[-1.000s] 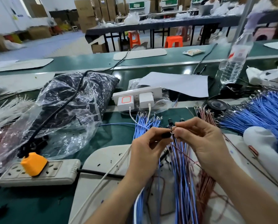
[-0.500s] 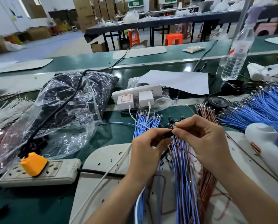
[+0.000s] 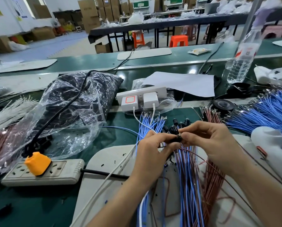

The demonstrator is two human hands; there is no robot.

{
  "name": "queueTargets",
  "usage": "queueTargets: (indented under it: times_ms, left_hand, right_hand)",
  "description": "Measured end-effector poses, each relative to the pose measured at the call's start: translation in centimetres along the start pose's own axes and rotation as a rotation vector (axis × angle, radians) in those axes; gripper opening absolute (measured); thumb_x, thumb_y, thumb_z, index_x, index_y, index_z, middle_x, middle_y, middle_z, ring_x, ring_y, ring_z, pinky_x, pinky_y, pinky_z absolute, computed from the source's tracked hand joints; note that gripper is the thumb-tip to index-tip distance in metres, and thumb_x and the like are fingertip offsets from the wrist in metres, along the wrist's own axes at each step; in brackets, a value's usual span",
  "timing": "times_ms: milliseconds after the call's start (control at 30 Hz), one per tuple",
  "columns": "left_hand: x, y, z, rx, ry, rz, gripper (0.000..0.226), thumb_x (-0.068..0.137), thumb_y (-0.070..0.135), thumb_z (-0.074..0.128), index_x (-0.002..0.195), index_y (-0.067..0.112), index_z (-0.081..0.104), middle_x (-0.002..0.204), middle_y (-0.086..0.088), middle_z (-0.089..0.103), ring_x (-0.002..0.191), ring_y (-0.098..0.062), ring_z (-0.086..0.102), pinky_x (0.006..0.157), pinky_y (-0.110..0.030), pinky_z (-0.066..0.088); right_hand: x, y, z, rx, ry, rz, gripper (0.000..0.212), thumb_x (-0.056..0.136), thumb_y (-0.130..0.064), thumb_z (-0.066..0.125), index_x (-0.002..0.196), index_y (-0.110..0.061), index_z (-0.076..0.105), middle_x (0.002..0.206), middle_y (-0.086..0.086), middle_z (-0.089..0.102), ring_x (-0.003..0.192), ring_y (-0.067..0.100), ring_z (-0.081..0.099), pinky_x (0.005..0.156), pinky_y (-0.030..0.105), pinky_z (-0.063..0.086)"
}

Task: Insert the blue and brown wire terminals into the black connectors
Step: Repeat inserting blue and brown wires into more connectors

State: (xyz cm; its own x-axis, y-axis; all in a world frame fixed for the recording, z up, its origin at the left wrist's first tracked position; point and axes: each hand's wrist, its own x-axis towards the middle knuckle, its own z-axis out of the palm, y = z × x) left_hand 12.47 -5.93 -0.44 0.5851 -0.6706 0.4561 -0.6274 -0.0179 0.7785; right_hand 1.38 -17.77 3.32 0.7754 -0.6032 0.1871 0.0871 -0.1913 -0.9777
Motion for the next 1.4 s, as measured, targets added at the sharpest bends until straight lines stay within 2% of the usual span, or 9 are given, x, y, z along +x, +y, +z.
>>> queueTargets:
  times_ms: [167,333,433,533,700,900,967,1133,1400]
  left_hand:
    - [0.0,0.0,0.1,-0.007,-0.030,-0.048,0.024,0.078,0.039,0.066,0.093,0.022,0.075,0.077,-0.004,0.068,0.078,-0.008,0.053,0.079,-0.032,0.045]
    - [0.0,0.2,0.0,-0.066,-0.076,-0.082,0.023,0.076,0.039,0.069,0.092,0.025,0.076,0.082,0.008,0.071,0.088,-0.016,0.061,0.086,-0.041,0.047]
    - [-0.1,0.3,0.0,-0.111,-0.095,-0.081,0.025,0.074,0.041,0.068,0.091,0.023,0.076,0.074,0.020,0.070,0.079,-0.010,0.064,0.083,-0.039,0.050]
    - [0.0,-0.2,0.1,-0.188,-0.108,-0.111,0.015,0.078,0.023,0.074,0.089,0.012,0.075,0.076,0.002,0.072,0.070,-0.011,0.066,0.078,-0.031,0.054]
    - [0.0,-0.5,0.1,-0.156,-0.147,0.000,0.013,0.080,0.014,0.073,0.089,0.005,0.074,0.067,-0.003,0.072,0.056,0.003,0.056,0.109,-0.017,0.031]
    - [0.1,-0.4,0.3,-0.163,-0.167,0.048,0.014,0.081,0.015,0.071,0.090,0.004,0.074,0.071,0.001,0.071,0.057,0.005,0.057,0.110,-0.015,0.027]
    - [0.0,-0.4,0.5,-0.171,-0.141,0.040,0.013,0.082,0.013,0.070,0.090,0.004,0.073,0.076,0.005,0.071,0.054,0.009,0.056,0.108,-0.012,0.027]
    - [-0.1,-0.6,0.6,-0.167,-0.168,0.007,0.009,0.084,0.013,0.069,0.087,0.005,0.073,0.073,0.003,0.071,0.050,0.001,0.058,0.111,-0.015,0.025]
    - [0.0,-0.7,0.2,-0.203,-0.291,0.021,0.013,0.087,0.014,0.065,0.085,0.003,0.072,0.068,-0.002,0.072,0.060,-0.001,0.066,0.113,-0.016,0.022]
  right_hand:
    - [0.0,-0.4,-0.6,-0.039,-0.063,0.026,0.007,0.071,-0.007,0.073,0.077,-0.007,0.071,0.073,0.013,0.072,0.067,0.020,0.071,0.065,0.019,0.055]
    - [0.3,0.3,-1.0,0.161,-0.097,0.192,0.013,0.065,-0.015,0.071,0.073,-0.005,0.073,0.068,0.016,0.069,0.061,0.019,0.066,0.059,0.020,0.054]
    - [0.2,0.4,-1.2,0.179,-0.125,0.201,0.010,0.064,-0.013,0.071,0.071,-0.006,0.073,0.068,0.014,0.069,0.060,0.018,0.066,0.059,0.019,0.054]
    - [0.1,0.2,-1.3,0.081,-0.169,0.166,0.015,0.066,-0.011,0.070,0.078,-0.003,0.068,0.072,0.013,0.072,0.065,0.017,0.070,0.063,0.016,0.053]
    - [0.3,0.2,-1.9,0.052,-0.220,0.172,0.014,0.066,-0.009,0.070,0.078,-0.002,0.069,0.074,0.016,0.071,0.067,0.020,0.069,0.065,0.020,0.054]
    - [0.4,-0.1,-2.5,-0.009,-0.284,0.170,0.023,0.067,-0.008,0.069,0.083,0.007,0.067,0.072,0.017,0.069,0.066,0.020,0.065,0.065,0.021,0.054]
    - [0.5,-0.3,-2.5,-0.069,-0.282,0.124,0.022,0.067,-0.010,0.069,0.083,0.005,0.068,0.069,0.013,0.069,0.064,0.016,0.064,0.063,0.019,0.052]
    - [0.2,-0.7,-2.6,-0.207,-0.284,0.014,0.015,0.068,-0.018,0.068,0.079,-0.007,0.070,0.072,0.008,0.069,0.065,0.009,0.064,0.065,0.017,0.051]
    - [0.4,0.3,-2.8,-0.106,-0.335,0.100,0.016,0.072,-0.016,0.067,0.079,-0.001,0.066,0.066,0.011,0.068,0.062,0.016,0.066,0.059,0.019,0.051]
